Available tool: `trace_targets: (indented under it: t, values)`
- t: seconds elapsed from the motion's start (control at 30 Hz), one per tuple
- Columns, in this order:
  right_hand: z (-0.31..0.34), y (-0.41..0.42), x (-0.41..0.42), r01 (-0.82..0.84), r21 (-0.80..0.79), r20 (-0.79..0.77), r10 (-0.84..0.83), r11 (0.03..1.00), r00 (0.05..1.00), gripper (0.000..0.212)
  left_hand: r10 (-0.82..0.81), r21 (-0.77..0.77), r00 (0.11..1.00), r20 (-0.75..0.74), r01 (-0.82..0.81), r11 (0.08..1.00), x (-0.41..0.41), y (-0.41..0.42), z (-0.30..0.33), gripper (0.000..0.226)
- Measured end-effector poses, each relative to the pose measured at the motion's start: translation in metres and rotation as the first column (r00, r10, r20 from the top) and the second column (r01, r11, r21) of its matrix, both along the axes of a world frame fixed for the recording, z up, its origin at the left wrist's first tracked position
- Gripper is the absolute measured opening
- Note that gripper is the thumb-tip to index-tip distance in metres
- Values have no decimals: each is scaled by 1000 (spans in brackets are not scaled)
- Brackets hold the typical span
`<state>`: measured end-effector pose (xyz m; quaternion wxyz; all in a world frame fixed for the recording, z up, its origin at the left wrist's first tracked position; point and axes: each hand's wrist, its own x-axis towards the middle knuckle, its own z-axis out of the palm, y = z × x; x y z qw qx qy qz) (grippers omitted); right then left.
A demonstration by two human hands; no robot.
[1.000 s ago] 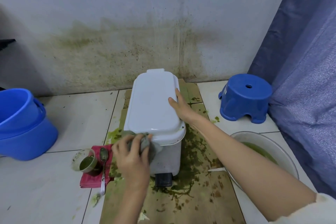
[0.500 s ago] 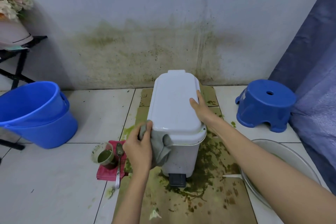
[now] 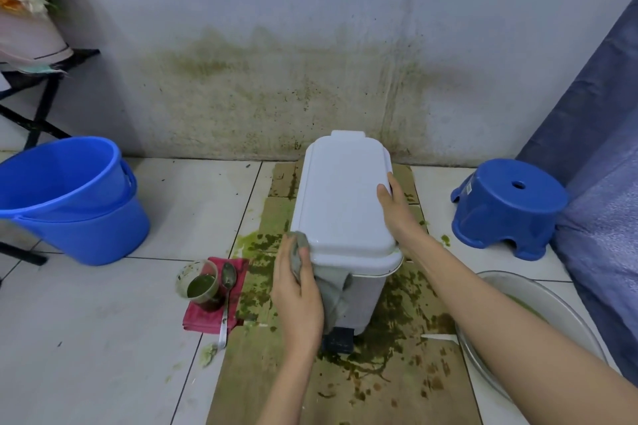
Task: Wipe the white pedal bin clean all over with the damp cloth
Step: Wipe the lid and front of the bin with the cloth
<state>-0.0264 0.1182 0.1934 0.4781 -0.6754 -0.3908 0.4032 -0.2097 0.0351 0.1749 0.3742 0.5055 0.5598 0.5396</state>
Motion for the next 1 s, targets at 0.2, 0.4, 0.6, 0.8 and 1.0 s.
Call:
trace_targets:
  t: [0.2,0.4,0.6,0.8,1.0]
  values:
    - [6,-4,-2,0,-3,-24,0,1000,1000,53,-53,62,983,-176,65,996,-5,-2,-4,48]
    - [12,-4,-6,28,30,-52,-26,999,998,51,-197,-12,954,-225,199,980,-11,89,38,39]
    - [4,0,-4,65,38,-89,-62,997,994,50,-387,-208,913,-133,356,911,-2,157,42,39]
    - [0,0,-1,51,46,-122,-45,998,992,50,-266,-76,964,5,265,961,-11,80,22,39]
    - [10,-7,-7,72,9,-83,-71,997,994,51,-104,275,914,-392,224,935,15,8,-12,49]
